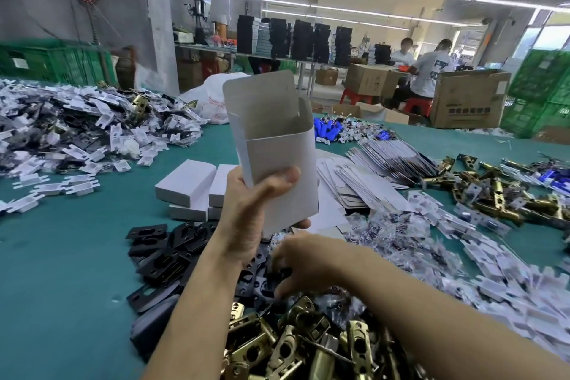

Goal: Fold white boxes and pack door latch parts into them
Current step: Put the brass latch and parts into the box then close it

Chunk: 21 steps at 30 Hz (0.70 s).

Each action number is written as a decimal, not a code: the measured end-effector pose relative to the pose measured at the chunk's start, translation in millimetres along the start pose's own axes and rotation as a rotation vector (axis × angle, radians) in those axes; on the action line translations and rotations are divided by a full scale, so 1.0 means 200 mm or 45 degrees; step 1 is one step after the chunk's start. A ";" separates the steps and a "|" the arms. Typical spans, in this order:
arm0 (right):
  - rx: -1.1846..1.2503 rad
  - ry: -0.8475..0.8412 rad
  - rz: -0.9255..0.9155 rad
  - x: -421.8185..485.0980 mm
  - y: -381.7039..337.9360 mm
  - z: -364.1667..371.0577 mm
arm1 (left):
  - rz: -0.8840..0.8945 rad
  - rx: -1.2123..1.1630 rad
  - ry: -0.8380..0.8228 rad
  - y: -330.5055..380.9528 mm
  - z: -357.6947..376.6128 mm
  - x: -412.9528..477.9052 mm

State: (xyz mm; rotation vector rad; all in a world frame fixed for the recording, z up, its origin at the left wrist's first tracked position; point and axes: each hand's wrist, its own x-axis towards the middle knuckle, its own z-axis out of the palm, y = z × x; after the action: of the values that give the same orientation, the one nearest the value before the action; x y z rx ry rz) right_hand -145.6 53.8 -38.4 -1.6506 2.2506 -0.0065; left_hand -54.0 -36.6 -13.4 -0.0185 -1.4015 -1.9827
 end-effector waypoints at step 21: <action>-0.244 0.403 1.442 -0.58 1.05 0.11 | -0.029 0.134 -0.099 -0.02 0.06 -0.01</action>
State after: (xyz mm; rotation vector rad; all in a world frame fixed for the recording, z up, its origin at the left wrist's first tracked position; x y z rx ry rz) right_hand -302.8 232.3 -71.3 -0.2365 3.1741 0.2428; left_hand -58.0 -25.5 -12.4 -0.0324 -1.5604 -1.9426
